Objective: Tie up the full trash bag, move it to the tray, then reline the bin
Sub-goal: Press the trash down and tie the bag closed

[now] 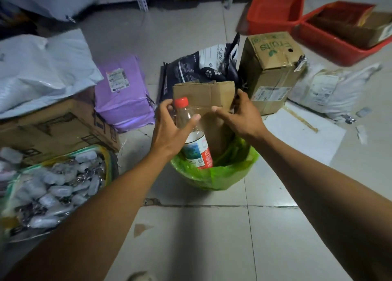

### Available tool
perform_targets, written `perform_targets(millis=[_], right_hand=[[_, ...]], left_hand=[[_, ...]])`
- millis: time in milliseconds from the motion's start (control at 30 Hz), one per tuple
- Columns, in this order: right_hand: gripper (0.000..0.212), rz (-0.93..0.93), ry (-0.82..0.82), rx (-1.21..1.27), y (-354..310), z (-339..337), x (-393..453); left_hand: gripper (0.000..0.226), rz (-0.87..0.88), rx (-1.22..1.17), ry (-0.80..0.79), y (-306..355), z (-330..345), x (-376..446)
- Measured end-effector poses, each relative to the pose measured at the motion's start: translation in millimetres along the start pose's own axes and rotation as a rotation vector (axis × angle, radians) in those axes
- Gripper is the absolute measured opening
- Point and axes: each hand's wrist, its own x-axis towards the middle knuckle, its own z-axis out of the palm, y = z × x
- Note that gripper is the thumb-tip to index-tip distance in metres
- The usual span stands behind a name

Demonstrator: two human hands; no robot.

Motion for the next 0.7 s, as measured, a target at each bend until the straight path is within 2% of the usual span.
perform_targets(millis=[100,267,467,567,633,700], right_hand=[[0.081,0.013,0.034,0.001,2.1,4.0,3.6],[0.078,0.019,-0.004,-0.02,17.0,5.0,1.2],[0.079,0.034,-0.02,0.017,15.0,4.8,-4.4],[0.068,0.014,-0.03,0.004,12.9,0.1,-9.6],[0.058,0.034,-0.018,-0.009,15.1,-3.2,-15.1],[0.04,0.085,-0.003,0.009,22.6,-7.5,-21.5]], left_hand=[[0.05,0.018,0.058,0.053,0.3,-1.3,8.9],[0.043,-0.023,-0.008,0.001,-8.4,3.6,7.0],[0.04,-0.044,0.085,-0.035,-11.3,0.5,2.6],[0.041,-0.076,0.076,-0.101,-8.3,-7.0,1.5],[0.05,-0.126,-0.001,-0.135,-8.3,-16.5,2.7],[0.053,-0.177,-0.098,-0.084,-10.5,-27.0,4.1]])
